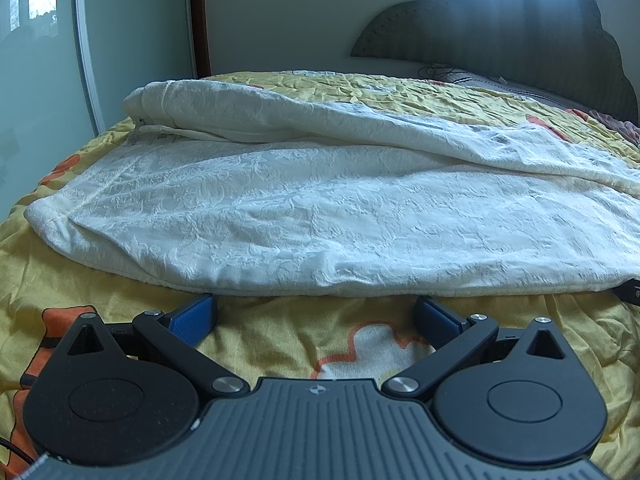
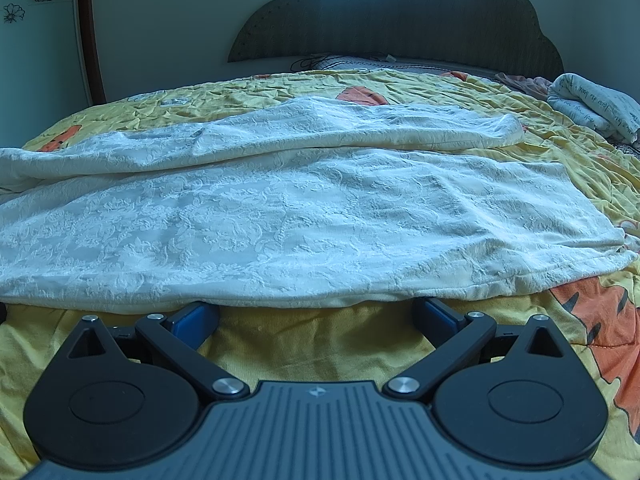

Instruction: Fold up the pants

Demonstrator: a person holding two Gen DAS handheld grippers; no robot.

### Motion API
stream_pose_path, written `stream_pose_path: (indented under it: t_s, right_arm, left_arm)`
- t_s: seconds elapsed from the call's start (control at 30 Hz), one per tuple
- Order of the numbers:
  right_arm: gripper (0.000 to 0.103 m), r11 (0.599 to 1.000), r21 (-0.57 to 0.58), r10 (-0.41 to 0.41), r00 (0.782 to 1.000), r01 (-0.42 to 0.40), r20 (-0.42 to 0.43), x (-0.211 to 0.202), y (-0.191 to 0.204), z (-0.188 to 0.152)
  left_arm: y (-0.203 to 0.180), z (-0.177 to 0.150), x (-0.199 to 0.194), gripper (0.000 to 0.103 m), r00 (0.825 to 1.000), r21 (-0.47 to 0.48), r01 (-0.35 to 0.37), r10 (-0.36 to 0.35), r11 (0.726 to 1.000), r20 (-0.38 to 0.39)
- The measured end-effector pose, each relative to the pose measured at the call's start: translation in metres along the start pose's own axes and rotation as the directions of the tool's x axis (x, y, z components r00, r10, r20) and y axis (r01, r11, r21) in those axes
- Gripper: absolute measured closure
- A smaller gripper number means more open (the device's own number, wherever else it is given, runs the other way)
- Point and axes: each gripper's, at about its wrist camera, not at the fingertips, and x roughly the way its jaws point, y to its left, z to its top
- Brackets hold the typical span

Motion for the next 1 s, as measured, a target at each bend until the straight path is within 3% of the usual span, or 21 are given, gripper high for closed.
stream_pose_path:
  t_s: [0.4,0.6,0.7,0.77,0.87,0.93,1.0]
  right_arm:
    - [0.0,1.0,-0.012,0.011,1.0,-0.011,-0.004,-0.004,-0.001,-0.002]
    - [0.0,0.99,-0.089,0.1,0.986,-0.113,-0.136,-0.03,-0.009,0.003]
    - [0.0,0.979,-0.118,0.165,0.986,-0.168,-0.041,-0.062,-0.012,0.008]
    - [0.0,0.97,-0.168,0.192,0.978,-0.177,0.079,-0.078,-0.009,0.02]
    - [0.0,0.954,-0.245,0.231,0.945,-0.173,0.231,-0.081,0.005,0.049]
    - [0.0,0.941,-0.282,0.259,0.935,-0.188,0.242,-0.068,0.02,0.075]
    - [0.0,0.925,-0.314,0.284,0.937,-0.212,0.204,-0.052,0.038,0.099]
  left_arm:
    - [0.0,-0.001,-0.004,0.0,1.0,0.006,0.009,-0.009,1.0,-0.002]
    - [0.017,-0.011,-0.041,0.001,0.992,0.007,0.125,-0.125,0.992,-0.033]
    - [0.043,0.0,-0.066,0.0,0.98,0.056,0.198,-0.197,0.979,-0.022]
    - [0.066,0.025,-0.07,0.0,0.984,0.09,0.173,-0.176,0.981,0.021]
    - [0.102,0.08,-0.047,0.0,0.997,0.073,0.066,-0.069,0.995,0.041]
    - [0.121,0.117,-0.014,0.0,0.999,0.07,-0.03,0.032,0.997,-0.021]
    - [0.137,0.143,0.017,0.0,0.992,0.057,-0.121,0.122,0.991,-0.029]
